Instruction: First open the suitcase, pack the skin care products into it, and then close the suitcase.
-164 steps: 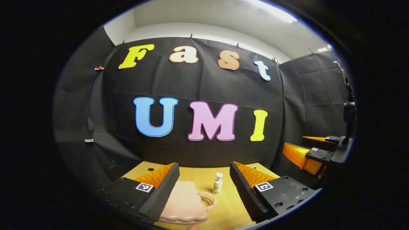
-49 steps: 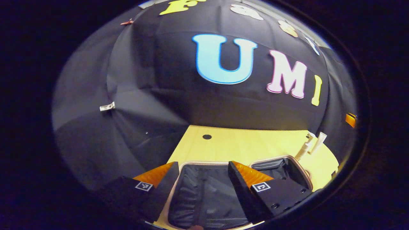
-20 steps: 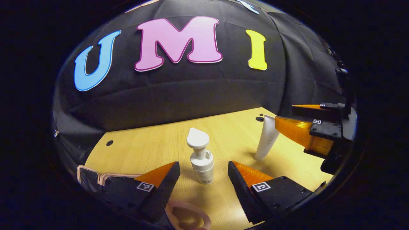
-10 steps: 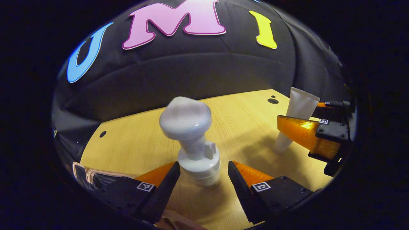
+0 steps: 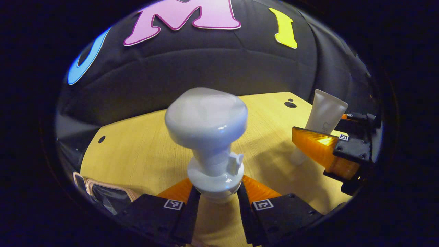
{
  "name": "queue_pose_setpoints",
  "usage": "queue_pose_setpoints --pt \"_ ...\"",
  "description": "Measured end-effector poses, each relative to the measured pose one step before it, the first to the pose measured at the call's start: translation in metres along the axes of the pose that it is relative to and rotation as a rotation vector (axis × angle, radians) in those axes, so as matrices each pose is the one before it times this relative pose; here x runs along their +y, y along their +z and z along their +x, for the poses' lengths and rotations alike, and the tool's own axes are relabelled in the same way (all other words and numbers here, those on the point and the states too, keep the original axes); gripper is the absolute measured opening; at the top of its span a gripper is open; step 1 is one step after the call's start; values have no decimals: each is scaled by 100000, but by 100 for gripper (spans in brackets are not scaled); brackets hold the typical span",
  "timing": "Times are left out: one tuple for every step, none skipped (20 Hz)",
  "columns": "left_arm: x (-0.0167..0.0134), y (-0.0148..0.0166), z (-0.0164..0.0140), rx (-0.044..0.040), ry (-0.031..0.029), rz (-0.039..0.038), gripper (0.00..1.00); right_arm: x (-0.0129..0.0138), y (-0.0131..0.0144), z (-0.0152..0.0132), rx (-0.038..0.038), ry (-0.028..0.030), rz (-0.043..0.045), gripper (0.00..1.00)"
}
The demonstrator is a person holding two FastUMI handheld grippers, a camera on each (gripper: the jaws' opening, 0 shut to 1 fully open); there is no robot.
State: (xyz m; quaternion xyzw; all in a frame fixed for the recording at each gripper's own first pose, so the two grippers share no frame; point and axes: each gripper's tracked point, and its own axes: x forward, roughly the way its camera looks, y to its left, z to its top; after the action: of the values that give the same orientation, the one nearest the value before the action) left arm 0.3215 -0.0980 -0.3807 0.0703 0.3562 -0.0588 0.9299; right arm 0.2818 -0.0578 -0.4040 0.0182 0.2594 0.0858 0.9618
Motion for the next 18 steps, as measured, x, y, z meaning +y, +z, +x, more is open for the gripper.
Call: queue_pose_setpoints --pt "-157 124 -1145 -961 -1527 -1144 59 -80 -398 192 1263 -104 -212 95" --pt "-267 304 -1095 -1170 -1604 -649 61 -67 -328 199 1132 -53 388 86" --pt "157 274 -1561 -481 -336 -285 59 57 -434 37 1667 263 1411 72" --pt "118 105 -1605 287 -253 -1263 58 -136 -355 84 1601 -645 1862 62" --pt "160 -282 -1582 1565 -246 -2509 58 -149 -168 124 1279 -541 1597 52" --pt "319 -487 -1538 2414 -419 -3268 55 85 226 102 -139 176 2022 50" --pt "716 -727 -1863 2582 -639 -3091 58 -108 -171 -197 601 -263 299 44" --pt "1011 -740 -1706 2810 350 -2652 56 30 -92 -328 868 -170 -82 41" --pt "1326 -570 -1386 2304 1195 -1603 58 305 -279 -375 1615 426 55 31" --pt "1674 -850 -1373 3829 1904 -488 58 396 -200 -549 1178 496 501 29" --pt "1922 -1234 -1264 4030 1881 -797 58 529 175 -646 -345 668 730 33" --pt "1831 -1169 -1026 4696 2011 -1641 58 618 303 -907 -1048 598 281 28" --pt "2118 -1592 -949 5103 1598 -2987 58 761 310 -1086 -1730 635 15 33" --pt "1558 -1025 -956 3781 321 -4104 58 734 549 -1107 -1858 228 -788 33" --pt "1279 -365 -196 4380 -1153 -3010 58 811 726 -1024 -2514 496 -891 32" --pt "1276 -590 -545 3891 -628 -1931 58 728 741 -1082 -1956 -109 -606 32" --pt "1037 -1038 -900 3753 -202 508 58 870 746 -1332 -2128 193 354 32" --pt "1161 -653 -468 2853 545 3400 61 888 917 -1100 -2350 299 1087 32"
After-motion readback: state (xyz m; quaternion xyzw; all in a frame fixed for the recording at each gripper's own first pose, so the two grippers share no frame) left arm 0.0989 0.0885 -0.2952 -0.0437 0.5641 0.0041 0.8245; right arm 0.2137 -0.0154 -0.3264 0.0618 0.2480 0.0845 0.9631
